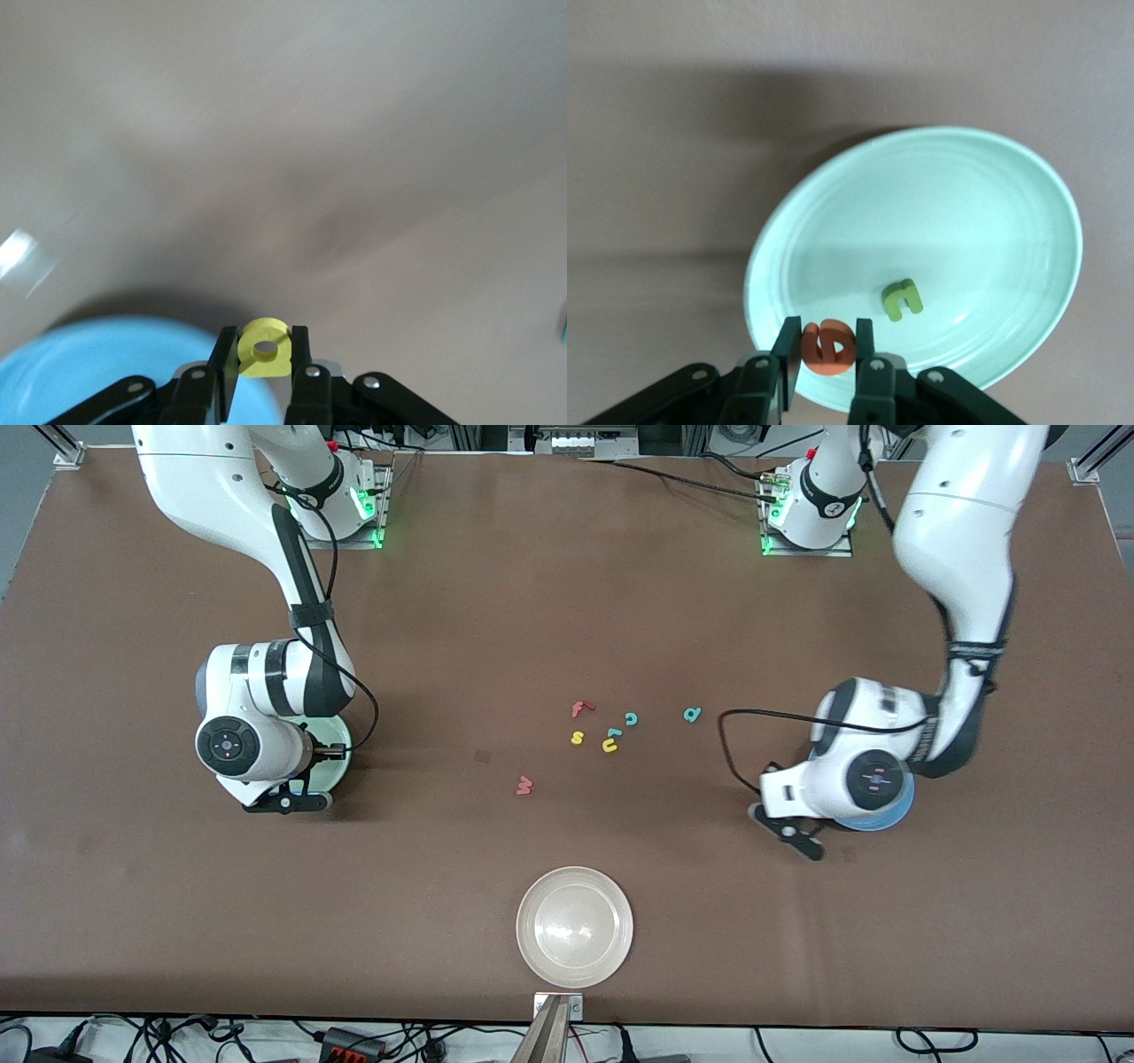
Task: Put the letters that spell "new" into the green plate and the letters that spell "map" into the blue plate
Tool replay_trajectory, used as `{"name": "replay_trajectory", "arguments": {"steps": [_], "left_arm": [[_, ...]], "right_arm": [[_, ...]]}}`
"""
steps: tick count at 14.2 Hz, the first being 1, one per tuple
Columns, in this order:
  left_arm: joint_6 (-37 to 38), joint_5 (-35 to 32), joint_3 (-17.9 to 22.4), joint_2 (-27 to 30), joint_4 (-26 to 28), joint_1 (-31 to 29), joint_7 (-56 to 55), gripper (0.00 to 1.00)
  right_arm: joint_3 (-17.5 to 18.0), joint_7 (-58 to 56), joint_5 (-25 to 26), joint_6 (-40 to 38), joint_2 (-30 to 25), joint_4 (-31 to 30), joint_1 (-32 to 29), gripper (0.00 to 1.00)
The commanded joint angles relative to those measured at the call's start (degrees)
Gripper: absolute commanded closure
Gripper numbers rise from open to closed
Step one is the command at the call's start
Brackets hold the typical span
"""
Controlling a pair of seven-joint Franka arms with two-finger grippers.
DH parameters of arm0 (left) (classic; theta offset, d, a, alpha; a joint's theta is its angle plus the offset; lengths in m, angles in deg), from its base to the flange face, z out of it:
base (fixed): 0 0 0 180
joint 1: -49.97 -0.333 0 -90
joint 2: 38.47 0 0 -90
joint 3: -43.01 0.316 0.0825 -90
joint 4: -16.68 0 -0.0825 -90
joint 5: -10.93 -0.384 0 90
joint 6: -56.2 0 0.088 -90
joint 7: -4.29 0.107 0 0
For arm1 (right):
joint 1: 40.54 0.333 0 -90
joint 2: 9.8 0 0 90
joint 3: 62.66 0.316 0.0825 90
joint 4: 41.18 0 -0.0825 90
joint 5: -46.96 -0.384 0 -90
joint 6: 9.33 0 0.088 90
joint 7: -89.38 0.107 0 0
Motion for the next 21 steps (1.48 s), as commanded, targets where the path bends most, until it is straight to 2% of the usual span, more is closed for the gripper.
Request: {"name": "replay_trajectory", "arguments": {"steps": [1, 4, 5, 6, 7, 8, 11, 13, 16, 17, 18, 19, 21], "left_arm": [[5.5, -0.4, -0.1, 2.0, 1.4, -2.2, 0.4, 0.90], [6.7, -1.0, 0.2, 1.7, 4.1, -5.3, -0.5, 0.87], [5.2, -1.0, 0.2, 1.5, 5.4, -5.7, -2.2, 0.81], [3.8, -1.0, 0.2, 1.5, 6.6, -5.6, -3.7, 0.72], [3.5, -1.1, 0.2, 1.5, 6.6, -5.3, -3.7, 0.49], [3.5, -1.1, 0.1, 1.5, 6.6, -5.5, -3.6, 0.00], [6.3, -0.9, -0.8, 3.0, 6.7, -5.4, -4.9, 0.00], [8.8, -0.4, -3.5, 5.0, 7.4, -5.3, -10.3, 0.00], [8.8, -0.3, -10.7, 6.7, 12.5, -5.4, -32.1, 0.00], [8.2, -0.3, -13.2, 6.6, 13.7, -5.3, -39.7, 0.00], [5.4, -0.5, -15.5, 6.6, 15.9, -5.4, -44.2, 0.00], [0.6, -0.5, -17.0, 6.9, 18.7, -5.6, -44.6, 0.00], [-11.7, -1.0, -17.9, 7.6, 26.1, -5.4, -44.3, 0.00]], "right_arm": [[0.2, -0.7, -0.1, 4.2, -1.1, -4.4, -0.1, 1.00], [0.2, -0.8, -0.1, 6.3, 0.3, -5.5, 0.0, 0.98], [0.2, -0.8, -0.3, 6.3, 0.5, -5.6, 0.0, 0.83], [0.2, 0.2, -0.7, 6.3, 0.5, -5.5, 0.0, 0.16], [0.2, 0.3, -0.7, 5.6, 0.0, -4.8, 0.1, 0.00], [0.2, 0.3, -0.9, 4.9, -1.0, -4.5, 0.4, 0.00], [1.2, -0.6, -1.2, 3.7, -2.0, 0.8, 1.4, 0.00], [4.0, 0.2, -2.6, 4.3, -0.7, 5.8, 2.6, 0.00], [5.9, 0.7, -11.0, 4.8, 3.2, 11.1, 3.2, 0.00], [6.7, 1.0, -11.7, 5.5, 4.1, 11.9, 4.8, 0.00], [6.8, 2.4, -11.8, 6.2, 5.0, 13.0, 6.3, 0.04], [6.8, 6.3, -11.7, 6.9, 6.0, 13.5, 6.8, 0.18], [7.0, 13.2, -11.7, 9.9, 8.9, 16.4, 9.1, 0.18]]}}
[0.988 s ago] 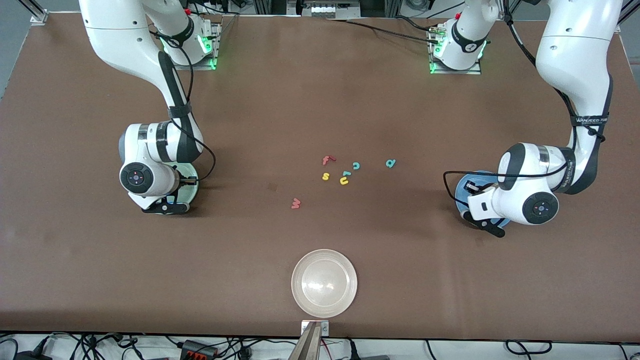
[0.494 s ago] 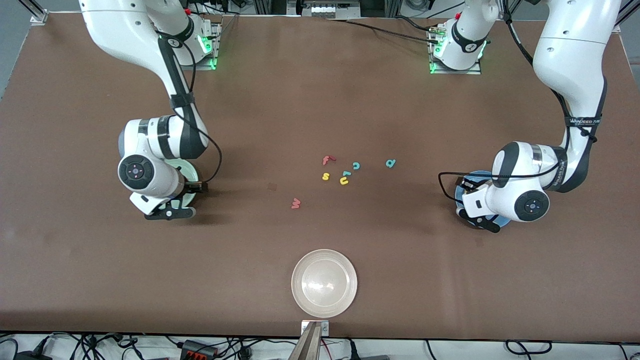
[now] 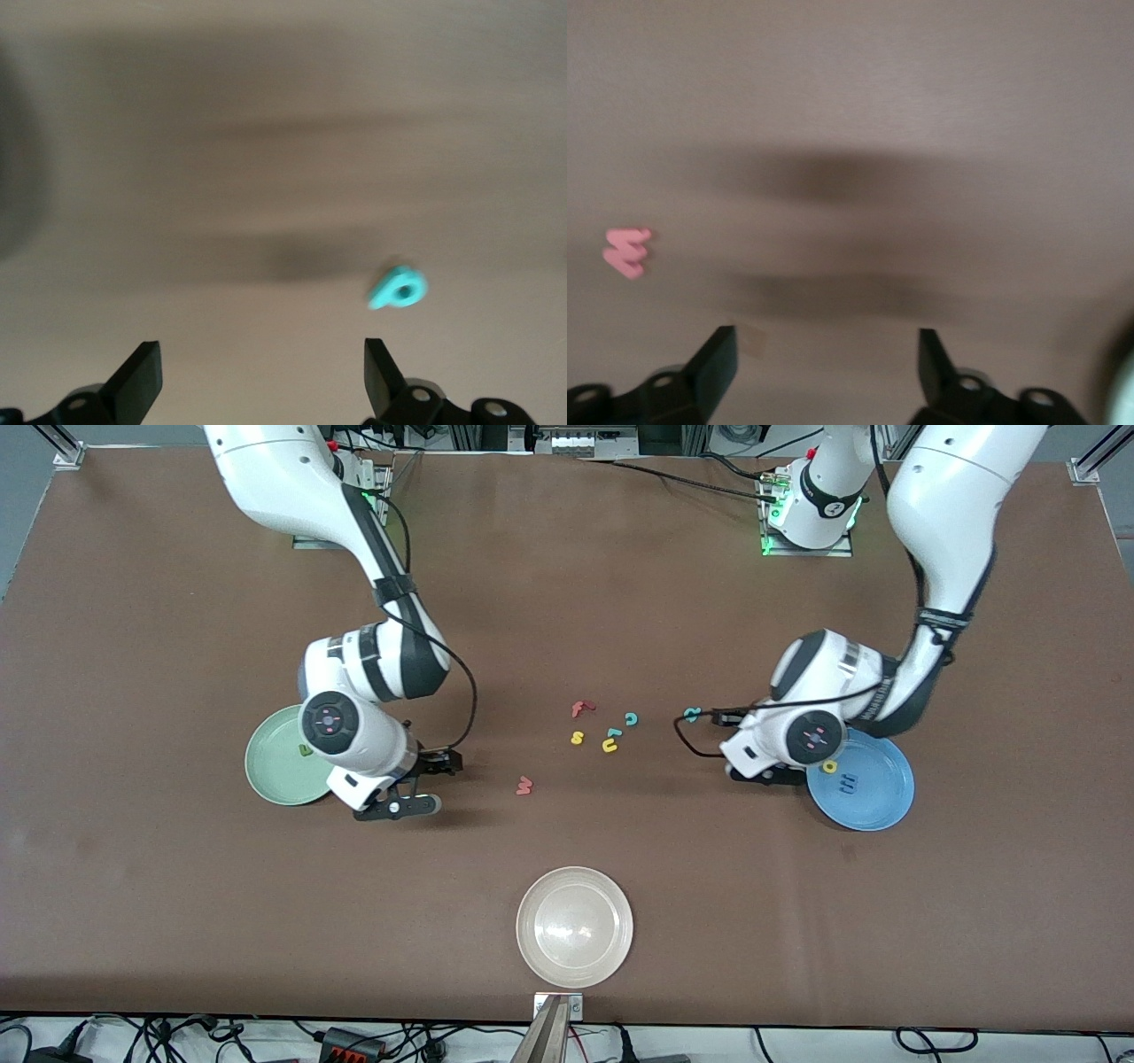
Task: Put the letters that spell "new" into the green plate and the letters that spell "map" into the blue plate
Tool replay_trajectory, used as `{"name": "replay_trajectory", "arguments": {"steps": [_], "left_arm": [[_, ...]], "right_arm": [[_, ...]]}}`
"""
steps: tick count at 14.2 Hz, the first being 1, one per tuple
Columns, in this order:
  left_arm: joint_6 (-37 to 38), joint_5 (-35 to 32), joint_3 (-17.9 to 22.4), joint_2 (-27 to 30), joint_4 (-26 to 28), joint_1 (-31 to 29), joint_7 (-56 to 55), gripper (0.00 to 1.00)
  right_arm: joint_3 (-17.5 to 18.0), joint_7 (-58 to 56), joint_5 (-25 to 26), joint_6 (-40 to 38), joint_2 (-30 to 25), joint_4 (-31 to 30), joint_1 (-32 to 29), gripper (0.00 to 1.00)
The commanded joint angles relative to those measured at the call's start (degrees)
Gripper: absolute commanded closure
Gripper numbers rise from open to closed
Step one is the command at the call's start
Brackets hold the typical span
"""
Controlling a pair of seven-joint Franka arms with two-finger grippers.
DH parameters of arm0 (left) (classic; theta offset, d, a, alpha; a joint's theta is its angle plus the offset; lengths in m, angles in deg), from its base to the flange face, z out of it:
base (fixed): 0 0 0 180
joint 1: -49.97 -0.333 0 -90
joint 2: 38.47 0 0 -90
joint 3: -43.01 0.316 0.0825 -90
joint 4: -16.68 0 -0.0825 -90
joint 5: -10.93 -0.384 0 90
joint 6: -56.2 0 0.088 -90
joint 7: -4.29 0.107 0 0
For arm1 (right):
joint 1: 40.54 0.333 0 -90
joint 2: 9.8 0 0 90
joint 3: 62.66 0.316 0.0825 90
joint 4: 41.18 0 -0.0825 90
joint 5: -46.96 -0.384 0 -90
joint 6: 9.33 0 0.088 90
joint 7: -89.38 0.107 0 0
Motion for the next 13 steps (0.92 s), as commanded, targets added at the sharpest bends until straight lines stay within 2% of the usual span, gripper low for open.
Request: {"name": "replay_trajectory", "arguments": {"steps": [1, 2, 5, 8, 10, 13], "left_arm": [[-15.8, -1.1, -1.8, 3.0, 11.7, -0.3, -0.5, 0.00], [-18.6, -1.6, -1.9, 3.0, 13.0, 0.8, -0.5, 0.00], [-19.3, -9.1, -2.0, 2.8, 12.9, 1.3, -0.5, 0.00], [-21.6, -10.2, -2.3, 2.0, 12.7, 1.8, -0.5, 0.03], [-21.8, -10.3, -2.3, 1.4, 12.4, 2.9, -0.5, 0.07], [-21.8, -11.5, -2.4, 1.0, 12.5, 3.2, -0.5, 0.22]], "right_arm": [[-0.2, 9.8, -0.9, 2.4, 5.4, 6.5, 3.3, 0.19], [-0.2, 13.4, -0.9, 2.3, 6.9, 8.5, 4.2, 0.22], [-0.1, 22.5, -0.9, 2.4, 10.3, 12.3, 6.4, 0.25], [-0.1, 26.8, -1.0, 2.6, 12.8, 14.8, 7.5, 0.31], [-0.1, 29.8, -0.9, 2.6, 14.9, 17.2, 8.8, 0.34], [-0.1, 30.4, -0.9, 2.7, 16.4, 18.5, 9.0, 0.35]]}}
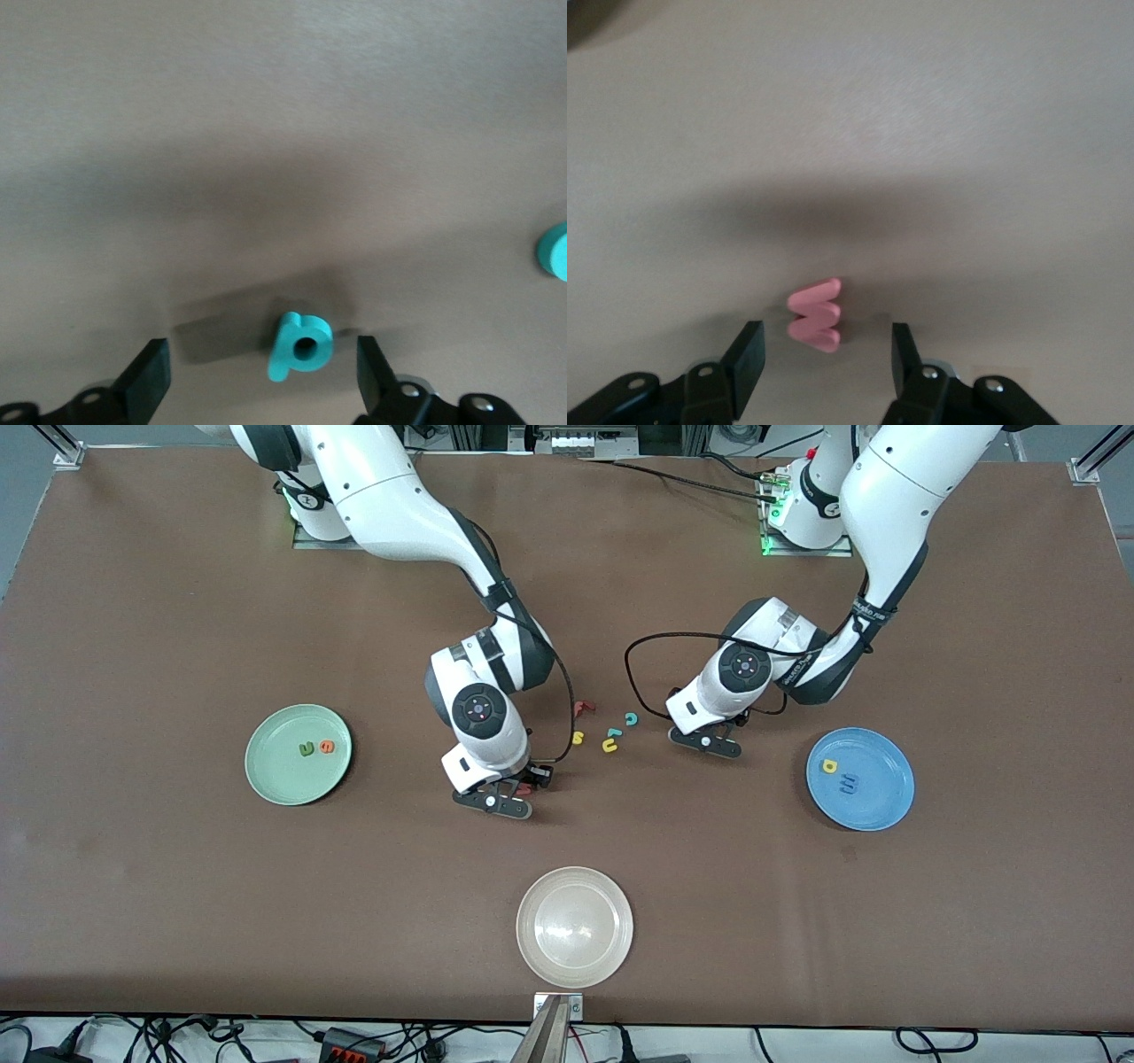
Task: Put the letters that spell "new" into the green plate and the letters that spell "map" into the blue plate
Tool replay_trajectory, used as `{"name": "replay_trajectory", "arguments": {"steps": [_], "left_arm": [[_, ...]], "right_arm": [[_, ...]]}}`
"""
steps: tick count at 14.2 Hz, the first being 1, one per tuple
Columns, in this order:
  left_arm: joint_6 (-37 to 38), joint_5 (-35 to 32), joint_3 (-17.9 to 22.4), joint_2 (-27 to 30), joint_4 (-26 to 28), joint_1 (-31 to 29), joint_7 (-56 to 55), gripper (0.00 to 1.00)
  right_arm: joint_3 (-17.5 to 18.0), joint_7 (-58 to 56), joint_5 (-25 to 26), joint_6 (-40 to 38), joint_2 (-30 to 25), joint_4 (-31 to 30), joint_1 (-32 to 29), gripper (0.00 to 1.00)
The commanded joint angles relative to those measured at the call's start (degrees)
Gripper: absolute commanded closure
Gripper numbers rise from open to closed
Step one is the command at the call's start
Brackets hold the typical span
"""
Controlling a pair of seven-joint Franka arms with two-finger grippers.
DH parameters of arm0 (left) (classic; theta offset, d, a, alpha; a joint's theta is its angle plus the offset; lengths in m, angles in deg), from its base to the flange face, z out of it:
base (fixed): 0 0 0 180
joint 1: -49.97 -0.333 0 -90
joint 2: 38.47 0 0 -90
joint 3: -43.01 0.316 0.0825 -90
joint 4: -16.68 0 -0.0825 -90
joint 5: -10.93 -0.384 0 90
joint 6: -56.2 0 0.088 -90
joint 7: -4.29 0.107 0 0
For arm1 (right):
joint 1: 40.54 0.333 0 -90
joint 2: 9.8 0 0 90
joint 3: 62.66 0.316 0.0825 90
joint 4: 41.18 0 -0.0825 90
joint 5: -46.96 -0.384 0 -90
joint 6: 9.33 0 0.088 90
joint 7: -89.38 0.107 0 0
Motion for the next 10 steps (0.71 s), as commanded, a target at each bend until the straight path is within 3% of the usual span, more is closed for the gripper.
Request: {"name": "replay_trajectory", "arguments": {"steps": [1, 4, 5, 8, 10], "left_arm": [[-0.9, -2.2, -0.3, 0.4, 0.9, 0.2, -0.4, 0.32], [-0.9, -2.2, -0.2, -0.1, 0.7, -0.1, -0.4, 0.65], [-0.9, -2.2, -0.2, 0.0, 0.6, -0.1, -0.4, 0.72], [-0.5, -2.2, -0.2, 0.3, -0.1, -0.9, -0.4, 0.79], [-0.2, -2.2, -0.3, 1.0, -0.2, -3.2, -0.2, 0.81]], "right_arm": [[-0.5, 1.1, -0.8, 0.1, 2.3, 2.9, 0.2, 0.36], [-0.6, 0.7, -0.7, 0.5, 2.3, 2.9, 0.2, 0.41], [-0.6, 0.7, -0.7, 1.4, 2.3, 2.9, 0.1, 0.41], [-0.6, 0.6, -0.7, 2.2, 3.0, 2.9, 0.1, 0.59], [-0.6, 0.6, -0.7, 2.3, 3.4, 2.9, 0.2, 0.64]]}}
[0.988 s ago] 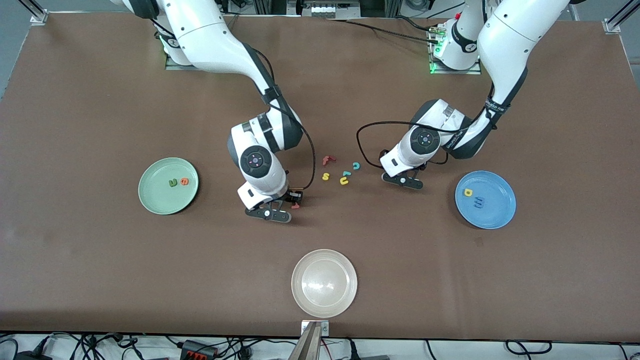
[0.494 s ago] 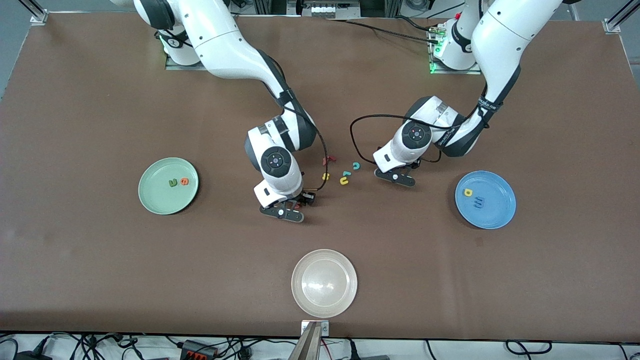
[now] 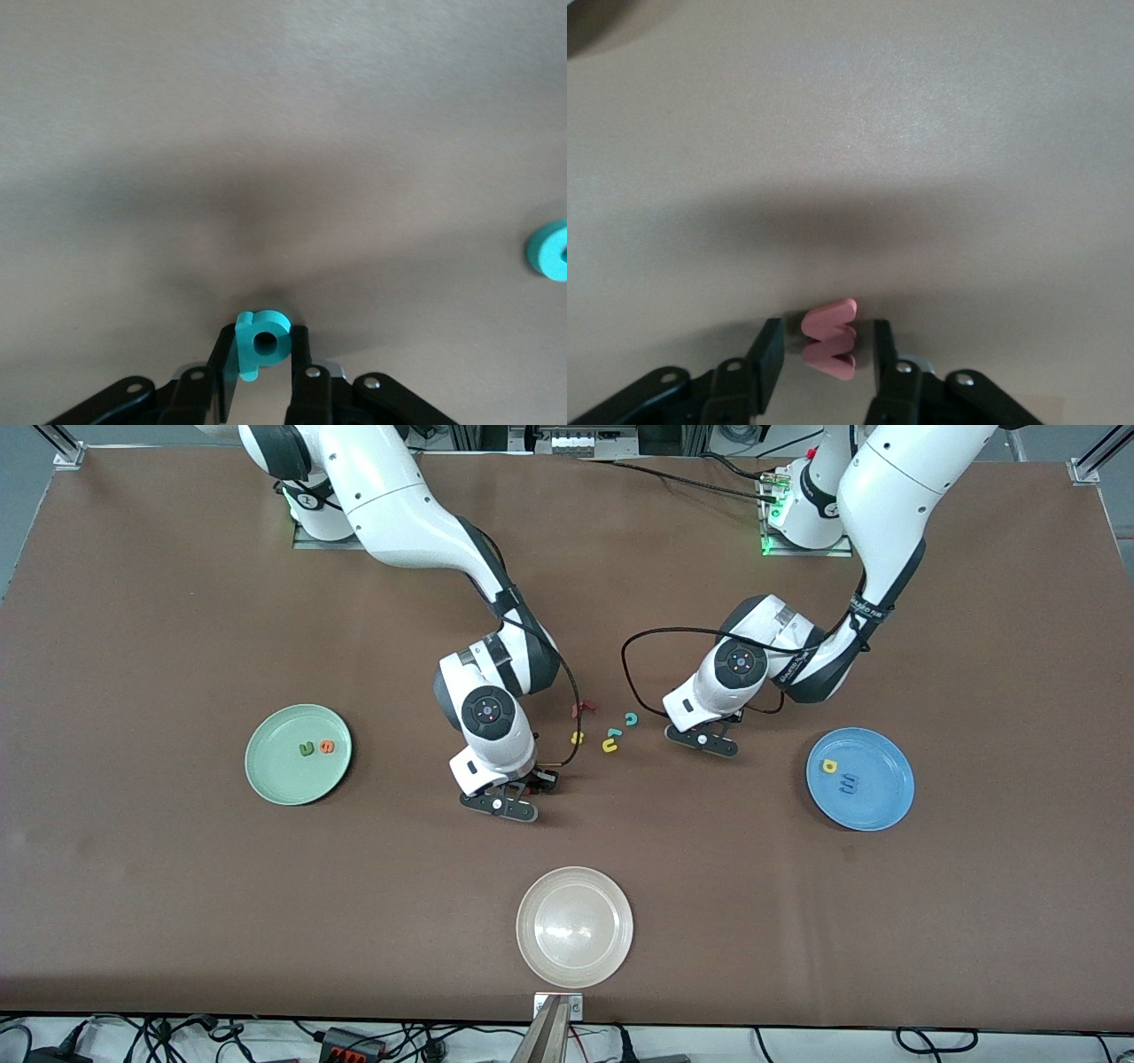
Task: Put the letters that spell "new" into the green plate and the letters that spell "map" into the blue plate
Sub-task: 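Drop the pink letter on the green plate while the left gripper drops the teal letter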
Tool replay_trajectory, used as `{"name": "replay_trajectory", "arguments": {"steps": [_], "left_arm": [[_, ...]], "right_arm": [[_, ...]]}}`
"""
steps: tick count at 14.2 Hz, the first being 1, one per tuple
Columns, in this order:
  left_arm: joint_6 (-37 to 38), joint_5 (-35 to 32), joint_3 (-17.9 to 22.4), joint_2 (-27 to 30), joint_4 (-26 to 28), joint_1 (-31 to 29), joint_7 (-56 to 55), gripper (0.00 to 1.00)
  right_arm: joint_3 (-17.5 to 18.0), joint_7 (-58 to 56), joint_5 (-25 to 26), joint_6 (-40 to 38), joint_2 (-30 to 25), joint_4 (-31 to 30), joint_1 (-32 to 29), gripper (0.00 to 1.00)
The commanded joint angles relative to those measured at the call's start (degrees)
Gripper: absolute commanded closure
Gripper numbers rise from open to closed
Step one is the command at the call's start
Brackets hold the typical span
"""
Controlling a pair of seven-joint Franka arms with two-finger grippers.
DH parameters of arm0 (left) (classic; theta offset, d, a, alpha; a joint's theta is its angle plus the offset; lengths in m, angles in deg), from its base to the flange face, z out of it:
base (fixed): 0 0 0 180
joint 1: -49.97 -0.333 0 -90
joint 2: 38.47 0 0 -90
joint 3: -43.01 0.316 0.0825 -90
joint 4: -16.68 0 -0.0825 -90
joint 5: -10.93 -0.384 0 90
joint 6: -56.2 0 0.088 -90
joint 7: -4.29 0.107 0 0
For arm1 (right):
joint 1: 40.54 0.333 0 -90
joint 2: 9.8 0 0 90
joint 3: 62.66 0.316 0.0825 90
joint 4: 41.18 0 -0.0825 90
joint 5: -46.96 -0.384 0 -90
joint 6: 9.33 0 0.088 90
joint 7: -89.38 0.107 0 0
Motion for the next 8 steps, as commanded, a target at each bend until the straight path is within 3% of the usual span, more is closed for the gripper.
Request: {"name": "replay_trajectory", "arguments": {"steps": [1, 3, 5, 6, 8], "left_arm": [[0.0, -1.9, -0.3, 1.4, -0.1, -4.1, 1.5, 0.81], [1.2, -1.9, -0.3, 3.6, -1.1, -8.1, 6.2, 0.81], [10.7, -1.9, -0.5, 3.8, -6.8, -12.1, 12.2, 0.81], [16.9, -1.8, -0.3, 3.7, -10.6, -12.7, 15.1, 0.81], [24.0, -1.8, -0.3, 3.0, -15.8, -15.9, 20.8, 0.80]], "right_arm": [[-0.3, 0.4, -0.7, 0.3, 1.5, 1.8, 0.1, 0.64], [-0.3, 0.4, -0.7, 0.6, 1.7, 1.8, 0.1, 0.65], [-0.3, 0.3, -0.8, 0.4, 1.6, 1.8, -0.1, 0.92], [-0.5, 0.2, -0.8, 0.0, 1.1, 1.8, -0.2, 1.00], [-0.9, -0.4, -0.6, -4.1, -1.6, 1.7, -1.6, 1.00]]}}
